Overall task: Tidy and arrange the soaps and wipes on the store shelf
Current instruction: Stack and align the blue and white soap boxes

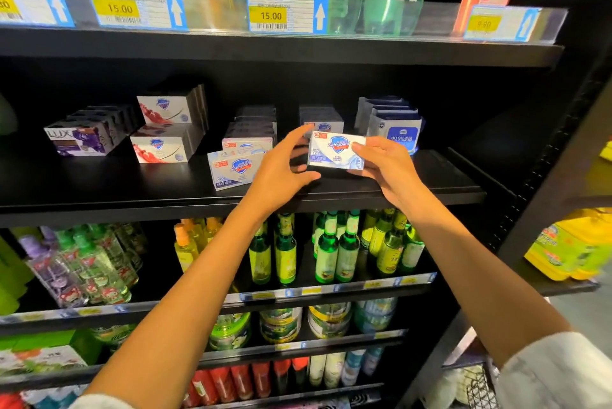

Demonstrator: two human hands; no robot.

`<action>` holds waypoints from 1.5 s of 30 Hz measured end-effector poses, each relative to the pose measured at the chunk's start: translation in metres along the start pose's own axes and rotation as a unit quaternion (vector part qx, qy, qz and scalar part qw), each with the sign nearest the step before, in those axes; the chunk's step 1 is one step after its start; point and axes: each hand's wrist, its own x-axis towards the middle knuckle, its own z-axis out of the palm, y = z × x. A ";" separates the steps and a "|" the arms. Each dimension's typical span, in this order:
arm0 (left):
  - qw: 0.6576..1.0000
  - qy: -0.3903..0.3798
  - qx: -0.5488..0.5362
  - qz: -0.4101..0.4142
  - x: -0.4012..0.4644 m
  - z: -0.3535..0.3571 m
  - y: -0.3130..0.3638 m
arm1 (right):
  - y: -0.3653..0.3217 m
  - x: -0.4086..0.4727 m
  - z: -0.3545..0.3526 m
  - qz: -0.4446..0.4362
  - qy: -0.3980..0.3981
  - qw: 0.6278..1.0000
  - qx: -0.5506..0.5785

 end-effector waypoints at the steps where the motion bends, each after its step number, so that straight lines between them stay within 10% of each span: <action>1: 1.000 -0.002 -0.017 -0.004 0.002 0.002 -0.001 | 0.000 0.000 0.000 0.002 0.000 1.000 0.000; 19: 0.998 0.004 -0.042 -0.040 0.002 -0.001 -0.013 | -0.002 -0.011 -0.006 -0.072 -0.164 0.983 -0.040; 45: 0.997 0.009 -0.063 -0.035 0.000 -0.001 -0.011 | -0.004 -0.016 -0.009 -0.080 -0.173 0.981 -0.022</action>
